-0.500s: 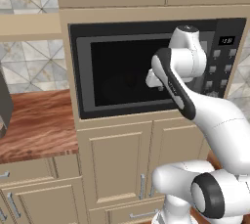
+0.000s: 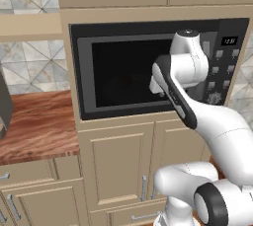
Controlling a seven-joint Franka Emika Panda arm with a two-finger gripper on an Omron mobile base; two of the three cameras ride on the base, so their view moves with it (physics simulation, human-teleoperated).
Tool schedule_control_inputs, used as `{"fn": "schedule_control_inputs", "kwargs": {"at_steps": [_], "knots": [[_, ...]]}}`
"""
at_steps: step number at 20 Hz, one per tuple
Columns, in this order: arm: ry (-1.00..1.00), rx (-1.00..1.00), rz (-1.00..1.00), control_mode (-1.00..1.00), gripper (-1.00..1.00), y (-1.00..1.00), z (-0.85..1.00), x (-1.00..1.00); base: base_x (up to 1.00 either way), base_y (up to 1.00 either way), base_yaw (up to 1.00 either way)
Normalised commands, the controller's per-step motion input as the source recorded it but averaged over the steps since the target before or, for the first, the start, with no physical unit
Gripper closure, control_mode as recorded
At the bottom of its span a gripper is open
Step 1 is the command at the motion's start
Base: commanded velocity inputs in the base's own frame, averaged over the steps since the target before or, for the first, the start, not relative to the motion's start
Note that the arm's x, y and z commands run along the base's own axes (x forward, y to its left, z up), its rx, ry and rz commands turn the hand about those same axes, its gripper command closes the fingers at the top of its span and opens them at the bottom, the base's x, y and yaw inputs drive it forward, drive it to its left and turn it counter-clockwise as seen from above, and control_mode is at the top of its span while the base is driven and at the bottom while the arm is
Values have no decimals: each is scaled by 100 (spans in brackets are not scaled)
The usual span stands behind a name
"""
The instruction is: Retrieve the reheated potato from the microwave, then place the potato, cheese, and condiment on the cutting board.
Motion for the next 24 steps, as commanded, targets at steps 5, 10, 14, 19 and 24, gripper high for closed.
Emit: {"fn": "schedule_control_inputs", "kwargs": {"at_steps": [5, 10, 14, 19, 24], "knots": [[1, 3, -16, -100, -100, -21, -13, -13, 0, 0, 0], [-5, 6, 3, -100, -100, -27, -1, -19, 0, 0, 0], [-24, 0, 13, -100, -100, -37, 11, -23, 0, 0, 0], [-24, -6, 15, -100, -100, -31, 19, -7, 0, 0, 0], [-13, -5, 16, -100, -100, -38, 19, 0, 0, 0, 0]]}}
